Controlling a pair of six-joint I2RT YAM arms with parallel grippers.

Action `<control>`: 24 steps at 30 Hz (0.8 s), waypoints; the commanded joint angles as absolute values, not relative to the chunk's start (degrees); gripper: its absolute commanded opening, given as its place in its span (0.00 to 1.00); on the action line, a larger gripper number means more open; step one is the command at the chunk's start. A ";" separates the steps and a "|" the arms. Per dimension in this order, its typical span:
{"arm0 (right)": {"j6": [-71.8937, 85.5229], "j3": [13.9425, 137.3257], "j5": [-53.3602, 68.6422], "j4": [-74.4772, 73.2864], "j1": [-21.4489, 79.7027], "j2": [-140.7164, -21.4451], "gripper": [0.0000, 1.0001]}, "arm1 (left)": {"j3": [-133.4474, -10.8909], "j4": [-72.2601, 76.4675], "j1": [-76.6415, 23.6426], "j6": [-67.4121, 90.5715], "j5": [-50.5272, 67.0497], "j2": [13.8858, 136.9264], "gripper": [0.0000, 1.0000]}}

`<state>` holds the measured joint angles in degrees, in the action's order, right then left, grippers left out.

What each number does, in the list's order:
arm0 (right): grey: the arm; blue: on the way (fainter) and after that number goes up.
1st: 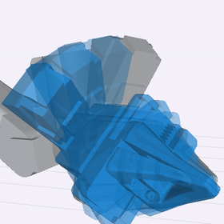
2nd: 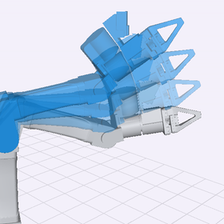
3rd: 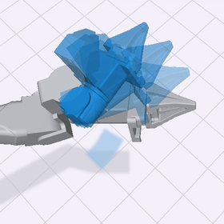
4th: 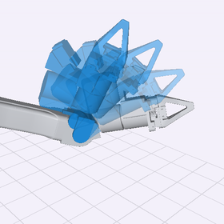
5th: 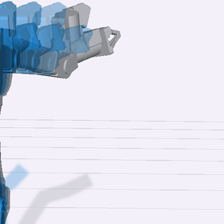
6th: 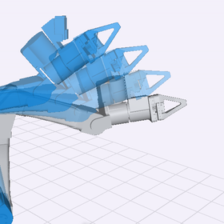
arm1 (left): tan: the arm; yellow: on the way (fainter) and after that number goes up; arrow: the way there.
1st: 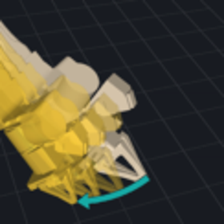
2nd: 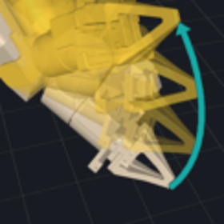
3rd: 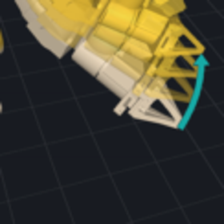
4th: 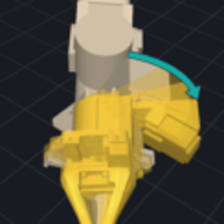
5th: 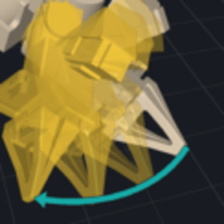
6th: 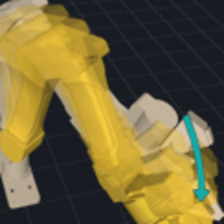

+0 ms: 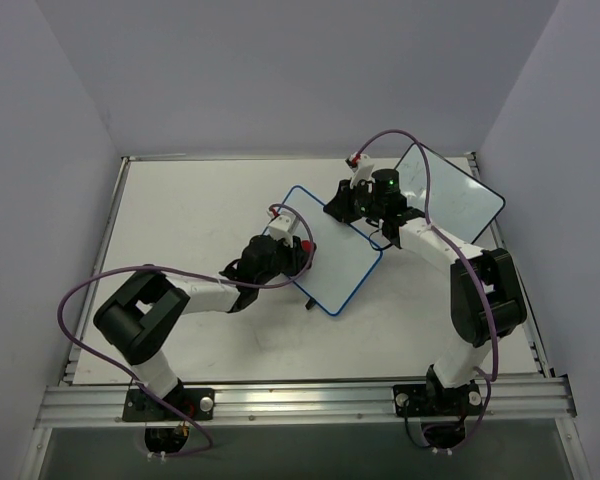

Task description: Erase the whiteboard

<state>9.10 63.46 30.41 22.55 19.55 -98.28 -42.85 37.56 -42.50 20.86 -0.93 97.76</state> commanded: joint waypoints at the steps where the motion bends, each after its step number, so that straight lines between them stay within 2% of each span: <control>1: 9.58 63.54 33.49 16.87 22.85 -99.49 0.00 | -45.61 33.05 -43.16 19.86 0.53 99.84 0.02; 15: 9.49 63.81 33.66 16.87 22.76 -99.58 0.00 | -44.73 25.14 -33.32 20.39 -2.72 98.09 0.02; 24: 9.49 63.81 33.84 16.87 22.76 -99.75 0.00 | -47.54 21.10 -33.22 18.55 0.00 97.65 0.02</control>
<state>8.97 63.57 30.33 22.50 19.66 -98.28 -45.63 27.40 -33.01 21.21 0.16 97.30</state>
